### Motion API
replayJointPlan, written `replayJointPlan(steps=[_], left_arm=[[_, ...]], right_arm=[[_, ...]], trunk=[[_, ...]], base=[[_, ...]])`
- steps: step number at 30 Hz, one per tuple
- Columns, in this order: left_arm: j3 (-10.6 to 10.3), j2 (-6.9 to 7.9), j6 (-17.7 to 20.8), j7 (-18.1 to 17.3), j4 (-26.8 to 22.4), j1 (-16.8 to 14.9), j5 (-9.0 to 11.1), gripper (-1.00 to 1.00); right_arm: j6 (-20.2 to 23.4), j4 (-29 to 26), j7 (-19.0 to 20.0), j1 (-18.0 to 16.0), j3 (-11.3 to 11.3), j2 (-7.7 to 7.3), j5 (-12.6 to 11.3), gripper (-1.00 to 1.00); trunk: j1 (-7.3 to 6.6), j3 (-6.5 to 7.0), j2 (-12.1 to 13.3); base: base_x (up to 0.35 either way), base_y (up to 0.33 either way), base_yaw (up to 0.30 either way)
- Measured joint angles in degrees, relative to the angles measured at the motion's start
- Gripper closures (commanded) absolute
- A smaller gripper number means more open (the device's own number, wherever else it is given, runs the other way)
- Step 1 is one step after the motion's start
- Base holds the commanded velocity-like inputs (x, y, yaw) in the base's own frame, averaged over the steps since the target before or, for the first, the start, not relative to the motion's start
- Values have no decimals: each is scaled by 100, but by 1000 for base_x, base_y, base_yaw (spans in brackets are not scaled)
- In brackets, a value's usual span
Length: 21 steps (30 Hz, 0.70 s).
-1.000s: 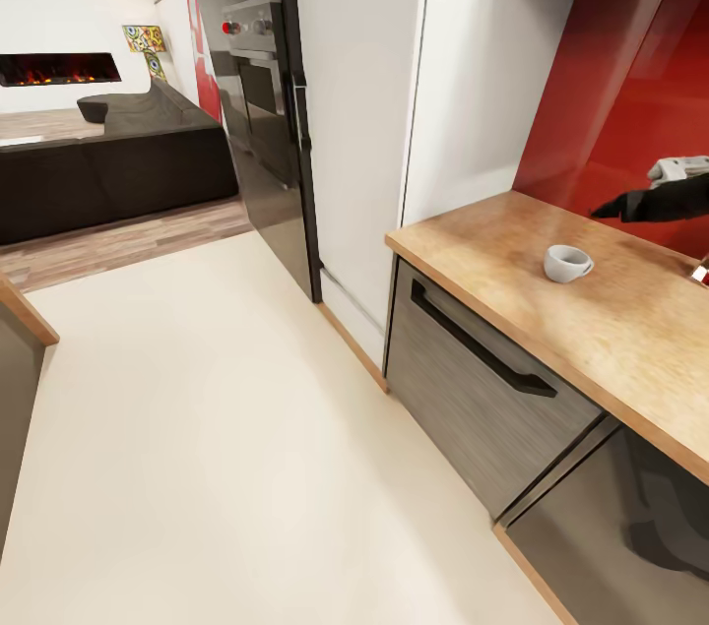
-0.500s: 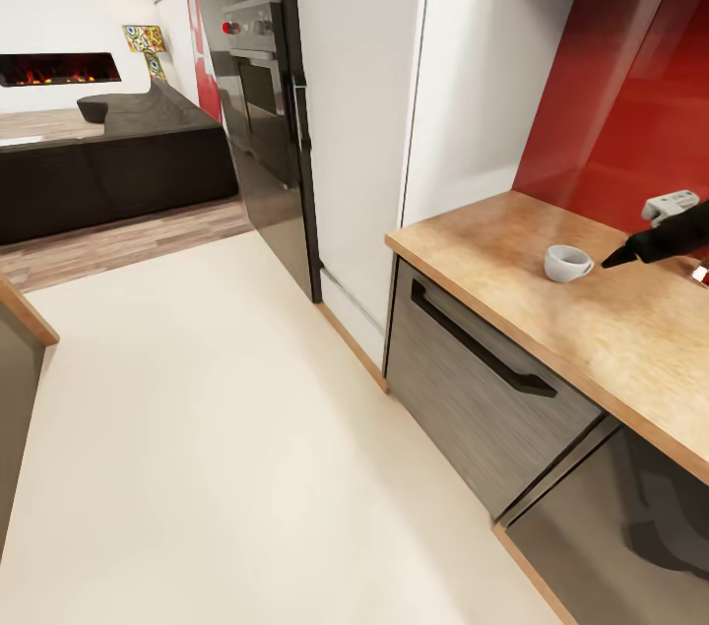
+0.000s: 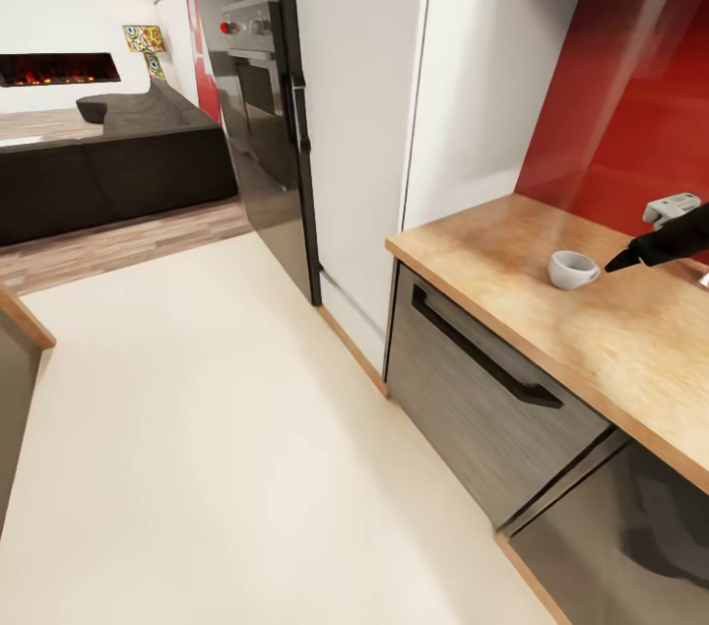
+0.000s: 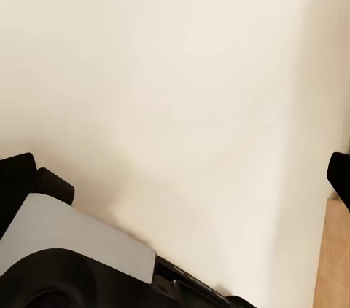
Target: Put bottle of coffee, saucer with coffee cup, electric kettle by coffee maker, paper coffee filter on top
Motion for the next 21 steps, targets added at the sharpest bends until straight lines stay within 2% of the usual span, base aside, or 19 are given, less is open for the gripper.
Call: replayJointPlan(steps=[6,21], left_arm=[[5,0,0,3,1,0,0,-100],[13,3,-1,4,0,0,1,-100]], right_arm=[[1,-1,-1,-1,1,0,6,-100],[0,-5,-1,0,2,0,7,-100]], trunk=[[-1,0,0],[1,0,0]], base=[[191,-94,0],[62,-43,0]])
